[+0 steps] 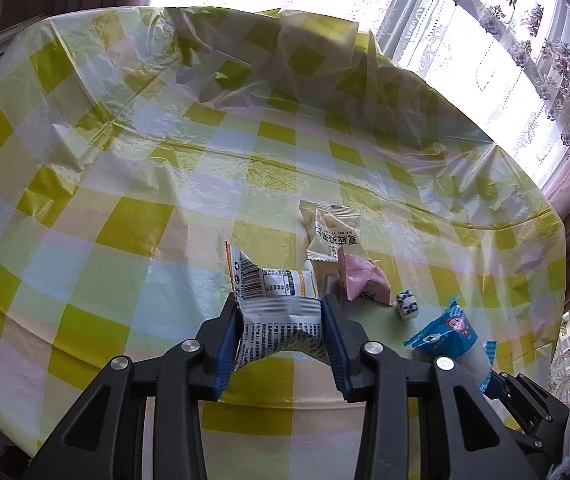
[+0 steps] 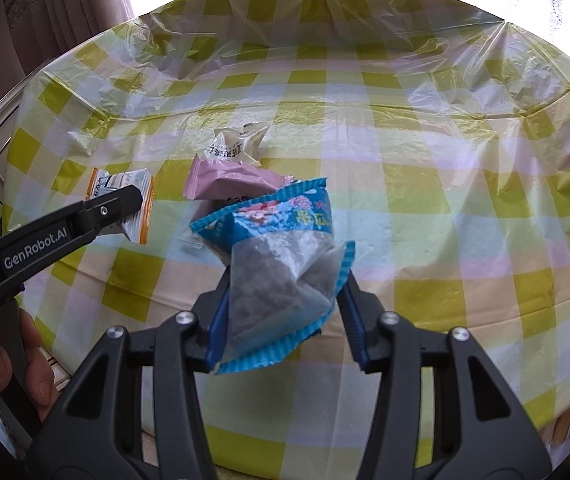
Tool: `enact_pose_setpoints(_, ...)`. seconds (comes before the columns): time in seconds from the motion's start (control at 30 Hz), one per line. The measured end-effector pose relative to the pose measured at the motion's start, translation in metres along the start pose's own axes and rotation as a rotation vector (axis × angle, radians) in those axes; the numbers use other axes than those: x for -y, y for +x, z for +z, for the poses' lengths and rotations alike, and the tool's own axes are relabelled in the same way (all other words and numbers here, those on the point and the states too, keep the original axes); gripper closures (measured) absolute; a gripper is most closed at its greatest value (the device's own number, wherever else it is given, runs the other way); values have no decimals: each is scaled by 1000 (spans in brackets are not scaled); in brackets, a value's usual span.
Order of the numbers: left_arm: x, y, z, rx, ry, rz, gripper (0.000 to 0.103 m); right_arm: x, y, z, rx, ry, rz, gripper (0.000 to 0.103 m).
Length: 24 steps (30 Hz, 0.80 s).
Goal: Organize snacks
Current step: 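Carry the white packet into the box and open the left tool while the right drops the blue bag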
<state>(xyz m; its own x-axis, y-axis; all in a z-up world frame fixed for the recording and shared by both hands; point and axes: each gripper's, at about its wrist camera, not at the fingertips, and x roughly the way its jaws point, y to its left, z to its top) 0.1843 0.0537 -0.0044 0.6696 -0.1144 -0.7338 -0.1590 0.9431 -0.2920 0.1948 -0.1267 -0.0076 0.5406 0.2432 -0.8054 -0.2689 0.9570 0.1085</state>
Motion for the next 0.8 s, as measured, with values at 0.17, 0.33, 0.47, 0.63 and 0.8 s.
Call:
enact_pose_setpoints(0.17,19,-11,-6,4,35,-19,63,12,-13,-7,8,31,-4,51)
enact_pose_setpoints(0.33,41,-20,-16,-7,78,-45,63,24,-26,-15,14,60,-14,51)
enact_pose_setpoints(0.47,60,-25,-26,-23,113,-71,63,38,-34,-22,11,92,-25,51)
enact_pose_setpoints(0.63,84,-28,-39,-50,156,-105,63,56,-45,-32,6,126,-44,51)
enact_pose_setpoints(0.8,105,-31,-50,-71,201,-132,63,78,-57,-42,-4,156,-74,51)
